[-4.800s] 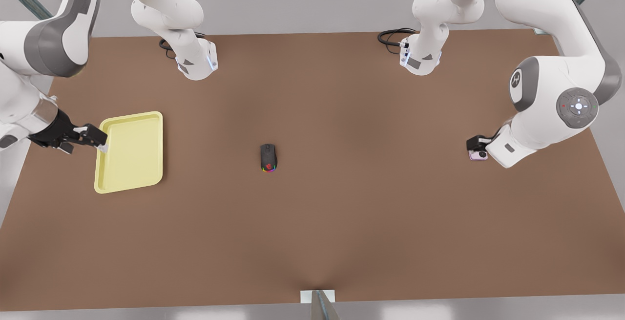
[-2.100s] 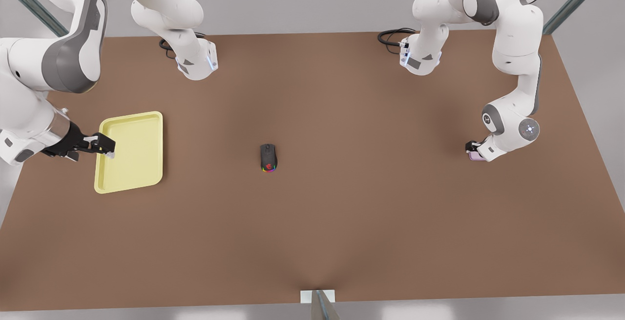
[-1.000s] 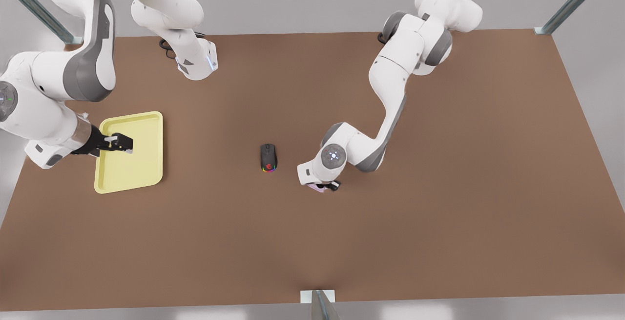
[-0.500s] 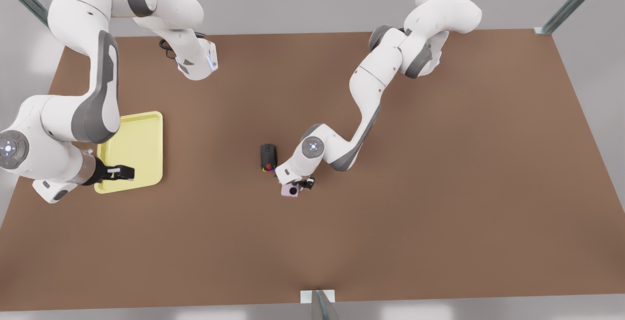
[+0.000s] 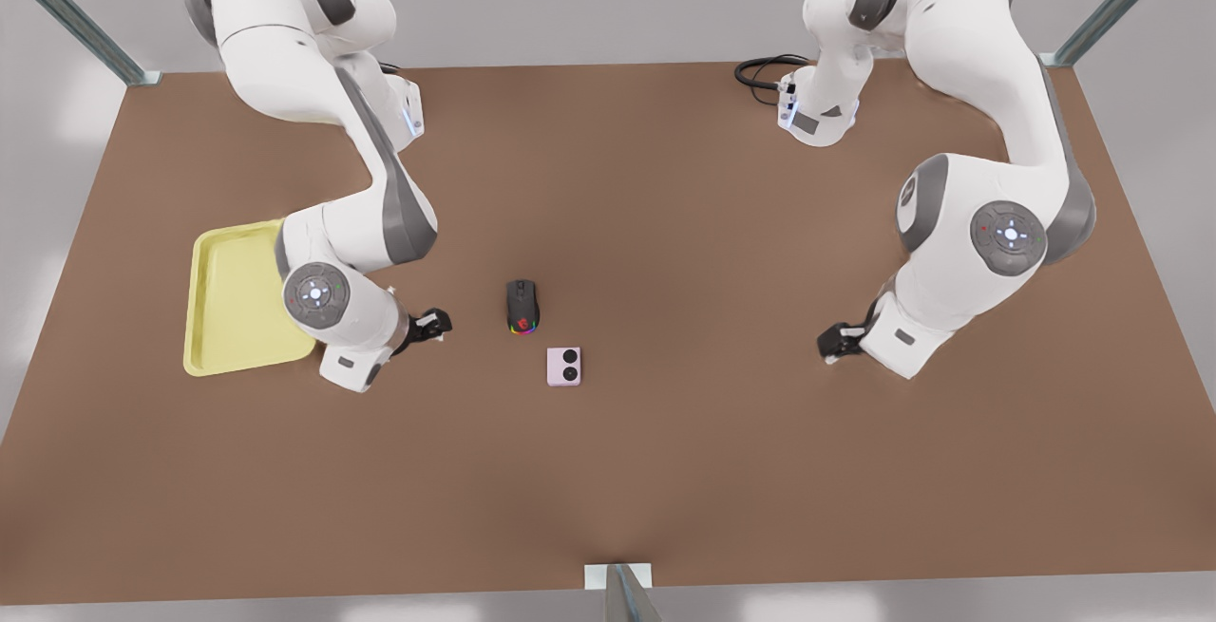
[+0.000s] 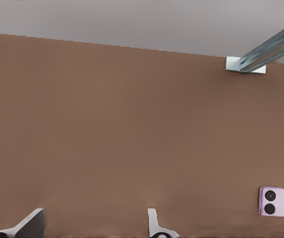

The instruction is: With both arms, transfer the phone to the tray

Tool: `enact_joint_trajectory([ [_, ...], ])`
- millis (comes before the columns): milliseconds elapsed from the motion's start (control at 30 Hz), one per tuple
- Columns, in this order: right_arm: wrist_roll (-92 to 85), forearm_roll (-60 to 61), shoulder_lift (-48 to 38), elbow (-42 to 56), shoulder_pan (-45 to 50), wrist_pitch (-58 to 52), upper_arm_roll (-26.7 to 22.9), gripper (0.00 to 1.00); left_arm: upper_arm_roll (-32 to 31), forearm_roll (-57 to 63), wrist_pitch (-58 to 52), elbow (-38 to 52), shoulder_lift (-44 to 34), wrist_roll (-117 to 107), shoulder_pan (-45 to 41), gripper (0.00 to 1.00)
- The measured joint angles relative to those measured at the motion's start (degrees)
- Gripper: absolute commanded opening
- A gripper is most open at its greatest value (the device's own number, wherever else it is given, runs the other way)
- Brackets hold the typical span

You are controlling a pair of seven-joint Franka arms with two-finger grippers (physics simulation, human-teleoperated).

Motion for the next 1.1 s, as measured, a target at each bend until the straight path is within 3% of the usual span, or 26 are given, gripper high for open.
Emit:
enact_joint_trajectory([
  [67,2.83,0.07,5.69,4.6,4.13,2.47,-0.34,1.0,-2.56,3.52,-2.62,-3.71,-5.26,1.92,1.65,1.0],
  [267,11.91,0.11,16.62,12.01,10.41,7.98,-0.24,1.0,-3.2,5.57,-8.38,-2.97,-7.71,7.56,1.95,1.0],
  [733,26.98,0.0,26.38,16.98,12.32,15.6,0.25,1.0,-3.81,5.56,-11.8,-2.29,-7.32,15.35,1.59,1.0],
  [1100,33.93,-0.08,26.26,11.26,14.14,21.01,0.16,1.0,-3.85,5.49,-11.9,-2.3,-6.74,18.37,1.57,1.0],
])
